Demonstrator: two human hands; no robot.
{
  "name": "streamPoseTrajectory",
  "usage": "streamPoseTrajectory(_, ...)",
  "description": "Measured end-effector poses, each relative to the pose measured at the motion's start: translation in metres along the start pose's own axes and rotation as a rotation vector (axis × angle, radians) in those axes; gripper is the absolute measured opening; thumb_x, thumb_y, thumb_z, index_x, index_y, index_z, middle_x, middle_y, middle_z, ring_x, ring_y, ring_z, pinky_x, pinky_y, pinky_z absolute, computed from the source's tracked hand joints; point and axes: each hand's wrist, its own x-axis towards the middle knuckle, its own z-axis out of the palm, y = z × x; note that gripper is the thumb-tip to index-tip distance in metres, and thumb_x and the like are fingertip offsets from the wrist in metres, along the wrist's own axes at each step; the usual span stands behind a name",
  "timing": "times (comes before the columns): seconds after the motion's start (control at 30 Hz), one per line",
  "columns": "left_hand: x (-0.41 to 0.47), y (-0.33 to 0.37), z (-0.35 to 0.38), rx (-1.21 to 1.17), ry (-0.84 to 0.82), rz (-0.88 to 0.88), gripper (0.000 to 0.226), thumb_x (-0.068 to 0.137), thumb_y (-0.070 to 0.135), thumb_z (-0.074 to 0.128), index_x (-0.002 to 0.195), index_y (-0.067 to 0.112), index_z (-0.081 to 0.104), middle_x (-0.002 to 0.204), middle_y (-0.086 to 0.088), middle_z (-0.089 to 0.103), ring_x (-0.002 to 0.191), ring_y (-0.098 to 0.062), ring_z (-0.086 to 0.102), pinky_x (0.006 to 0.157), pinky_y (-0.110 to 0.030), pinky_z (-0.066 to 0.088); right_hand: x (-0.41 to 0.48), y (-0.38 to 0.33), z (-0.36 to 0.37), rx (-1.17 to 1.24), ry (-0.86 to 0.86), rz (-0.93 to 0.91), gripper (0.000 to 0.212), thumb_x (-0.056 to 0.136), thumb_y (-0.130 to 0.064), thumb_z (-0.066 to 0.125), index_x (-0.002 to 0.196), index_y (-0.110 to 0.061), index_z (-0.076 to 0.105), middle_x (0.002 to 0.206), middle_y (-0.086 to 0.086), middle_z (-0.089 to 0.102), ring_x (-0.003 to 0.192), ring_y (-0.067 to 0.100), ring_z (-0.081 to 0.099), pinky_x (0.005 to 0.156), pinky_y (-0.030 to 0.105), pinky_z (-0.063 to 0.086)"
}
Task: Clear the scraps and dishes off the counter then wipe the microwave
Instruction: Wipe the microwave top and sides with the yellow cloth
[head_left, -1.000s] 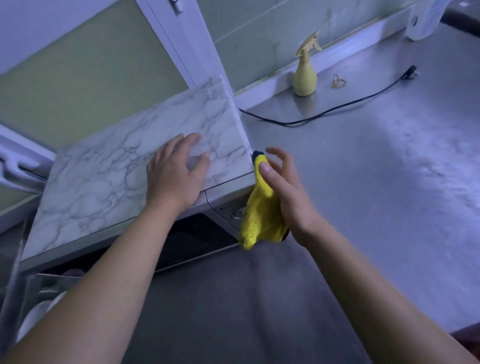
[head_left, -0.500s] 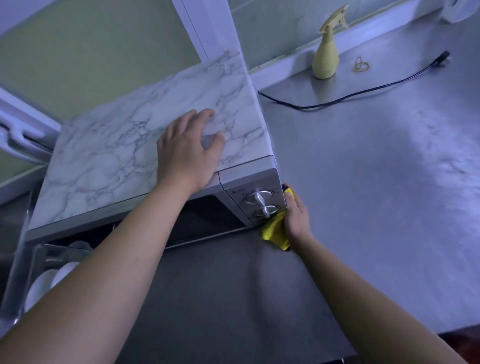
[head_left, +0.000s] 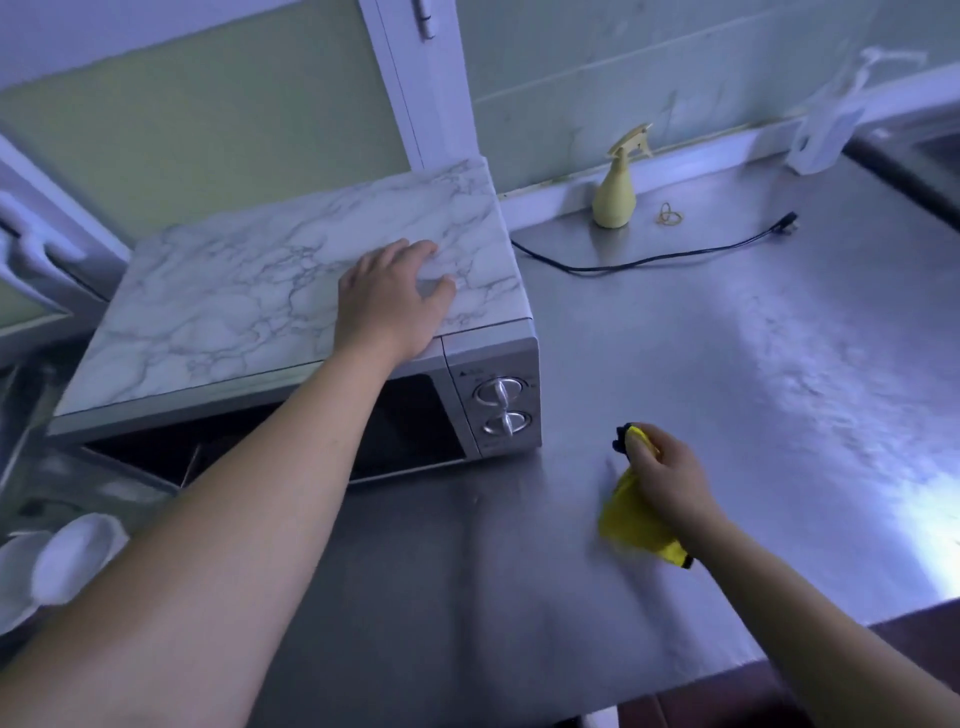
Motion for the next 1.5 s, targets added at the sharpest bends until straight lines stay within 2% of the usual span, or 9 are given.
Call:
streamPoseTrajectory(0.2, -0.008, 0.007, -0.009, -0.112, 0.076, -0.007, 0.048, 0.091, 0.046, 0.052, 0.127, 0.018, 0.063, 0.135, -0.003, 0.061, 0.128, -0.025, 0.050, 0.111, -0.038, 0.034, -0.007, 0.013, -0.044, -0.609, -0.062, -0.017, 0.042, 0.098, -0.043, 0.056, 0.137, -0.029, 0.054, 0.143, -0.005, 0.055, 0.129, 0.024, 0.052, 0.099, 0.041, 0.043)
streamPoseTrajectory(0.33, -0.041, 0.017, -0.029, -0.461, 0.304, -0.046, 0.026, 0.093, 0.014, 0.058, 0.115, 0.008, 0.070, 0.121, -0.005, 0.068, 0.120, -0.024, 0.057, 0.106, -0.036, 0.041, -0.002, -0.027, -0.044, -0.352, -0.020, -0.123, 0.027, 0.104, -0.033, 0.047, 0.099, -0.020, 0.071, 0.097, 0.003, 0.066, 0.099, 0.026, 0.062, 0.083, 0.038, 0.045)
streamPoseTrajectory(0.43, -0.096, 0.011, -0.032, -0.649, 0.624, -0.182, 0.035, 0.088, 0.005, 0.060, 0.123, 0.006, 0.063, 0.130, -0.008, 0.059, 0.127, -0.025, 0.050, 0.111, -0.041, 0.038, 0.002, -0.081, -0.044, -0.176, 0.061, -0.275, 0.020, 0.100, -0.025, 0.059, 0.090, -0.023, 0.076, 0.086, -0.010, 0.066, 0.077, 0.005, 0.056, 0.069, 0.013, 0.042)
streamPoseTrajectory(0.57, -0.150, -0.020, -0.024, -0.933, 0.762, -0.748, 0.084, 0.083, 0.021, 0.076, 0.152, 0.020, 0.028, 0.159, -0.009, 0.022, 0.145, -0.022, 0.028, 0.118, -0.038, 0.027, 0.018, -0.151, -0.026, -0.073, 0.058, -0.467, 0.015, 0.093, -0.031, 0.069, 0.099, -0.021, 0.076, 0.113, -0.007, 0.071, 0.105, 0.011, 0.064, 0.093, 0.029, 0.046)
streamPoseTrajectory(0.73, -0.127, -0.054, -0.047, -1.476, 0.438, -1.330, 0.124, 0.059, 0.062, 0.086, 0.156, 0.040, 0.012, 0.161, 0.004, 0.026, 0.143, -0.028, 0.034, 0.114, -0.063, 0.026, 0.067, -0.237, 0.041, -0.359, -0.037, -0.619, 0.049, 0.095, -0.044, 0.058, 0.137, -0.019, 0.057, 0.153, 0.005, 0.046, 0.137, 0.023, 0.045, 0.107, 0.033, 0.036)
streamPoseTrajectory(0.87, -0.101, -0.052, -0.045, -1.482, 0.365, -1.354, 0.132, 0.052, 0.065, 0.088, 0.157, 0.037, 0.014, 0.162, 0.003, 0.025, 0.142, -0.037, 0.034, 0.104, -0.077, 0.025, 0.116, -0.279, 0.091, -0.752, -0.089, -0.613, 0.072, 0.097, -0.058, 0.041, 0.154, -0.016, 0.028, 0.168, 0.005, 0.012, 0.154, 0.021, 0.008, 0.121, 0.053, 0.012)
streamPoseTrajectory(1.03, -0.095, -0.058, -0.023, -1.515, 0.460, -1.233, 0.114, 0.065, 0.051, 0.089, 0.154, 0.031, 0.021, 0.145, 0.011, 0.047, 0.130, -0.030, 0.046, 0.087, -0.083, 0.036, 0.168, -0.305, 0.115, -0.845, 0.010, -0.560, 0.076, 0.097, -0.063, 0.030, 0.154, -0.013, 0.029, 0.162, 0.005, 0.027, 0.152, 0.023, 0.013, 0.117, 0.061, 0.016)
streamPoseTrajectory(1.17, -0.096, -0.063, -0.015, -1.543, 0.374, -1.151, 0.038, 0.080, 0.047, 0.077, 0.097, 0.015, 0.065, 0.067, -0.001, 0.062, 0.054, -0.027, 0.051, 0.091, -0.081, 0.036, 0.200, -0.325, 0.127, -0.947, -0.038, -0.542, 0.074, 0.093, -0.065, 0.025, 0.144, -0.015, 0.044, 0.152, 0.007, 0.042, 0.147, 0.026, 0.026, 0.110, 0.058, 0.022)
streamPoseTrajectory(1.5, -0.097, -0.073, -0.018, -1.493, 0.241, -1.023, 0.065, 0.079, 0.050, 0.077, 0.127, 0.014, 0.054, 0.080, -0.005, 0.062, 0.052, -0.029, 0.047, 0.083, -0.076, 0.045, 0.218, -0.329, 0.118, -0.942, -0.070, -0.515, 0.075, 0.092, -0.065, 0.025, 0.142, -0.014, 0.045, 0.144, 0.012, 0.050, 0.138, 0.029, 0.037, 0.105, 0.047, 0.033)
